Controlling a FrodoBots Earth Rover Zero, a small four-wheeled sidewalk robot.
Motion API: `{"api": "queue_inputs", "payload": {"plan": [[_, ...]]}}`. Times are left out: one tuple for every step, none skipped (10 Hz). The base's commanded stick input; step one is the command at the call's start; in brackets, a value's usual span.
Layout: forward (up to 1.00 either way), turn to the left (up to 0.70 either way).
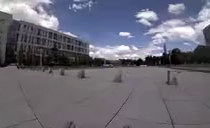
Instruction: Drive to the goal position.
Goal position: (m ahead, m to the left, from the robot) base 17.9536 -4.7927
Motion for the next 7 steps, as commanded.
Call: {"api": "queue_inputs", "payload": {"plan": [[0.70, -0.18], [0.70, 0.00], [0.70, 0.00], [0.70, 0.00], [0.70, 0.00], [0.70, 0.00], [0.70, 0.00]]}}
